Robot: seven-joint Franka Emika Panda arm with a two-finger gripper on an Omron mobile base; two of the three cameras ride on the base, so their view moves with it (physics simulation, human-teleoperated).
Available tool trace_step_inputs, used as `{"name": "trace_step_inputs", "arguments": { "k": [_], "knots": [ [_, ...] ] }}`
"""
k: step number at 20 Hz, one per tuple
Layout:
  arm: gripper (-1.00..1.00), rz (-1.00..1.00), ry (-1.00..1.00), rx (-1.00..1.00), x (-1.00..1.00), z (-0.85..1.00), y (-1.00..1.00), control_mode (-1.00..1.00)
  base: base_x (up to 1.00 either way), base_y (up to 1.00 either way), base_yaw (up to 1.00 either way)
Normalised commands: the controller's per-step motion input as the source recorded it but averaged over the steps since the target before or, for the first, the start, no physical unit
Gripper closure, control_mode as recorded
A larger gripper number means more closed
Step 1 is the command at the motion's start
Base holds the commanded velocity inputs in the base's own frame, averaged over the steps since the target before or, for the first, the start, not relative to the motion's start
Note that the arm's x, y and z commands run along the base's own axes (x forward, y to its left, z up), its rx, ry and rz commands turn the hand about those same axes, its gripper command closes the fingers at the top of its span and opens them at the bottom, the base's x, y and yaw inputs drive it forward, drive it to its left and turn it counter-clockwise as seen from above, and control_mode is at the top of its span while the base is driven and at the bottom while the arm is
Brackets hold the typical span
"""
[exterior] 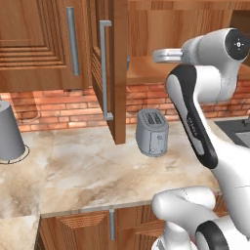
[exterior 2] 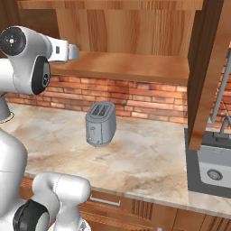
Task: Retrieve the tupperware and aluminum foil from the cabinet and place them on the dining counter near the plate with squash and chicken drumstick to prepare for storing leftovers.
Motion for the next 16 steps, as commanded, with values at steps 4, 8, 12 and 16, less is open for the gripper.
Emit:
{"name": "trace_step_inputs", "arguments": {
  "k": [4, 8, 12, 16],
  "knots": [
    [-1.0, 0.08, 0.07, 0.0, 0.71, 0.0, 0.1, -1.0, 0.0, 0.0, 0.0],
    [-1.0, 0.04, 0.13, 0.0, 0.81, 0.0, 0.06, -1.0, 0.0, 0.0, 0.0],
    [-1.0, 0.01, 0.15, 0.0, 0.81, -0.04, 0.12, -1.0, 0.0, 0.0, 0.0],
    [-1.0, 0.0, 0.11, 0.0, 0.67, -0.14, 0.18, -1.0, 0.0, 0.0, 0.0]
  ]
}}
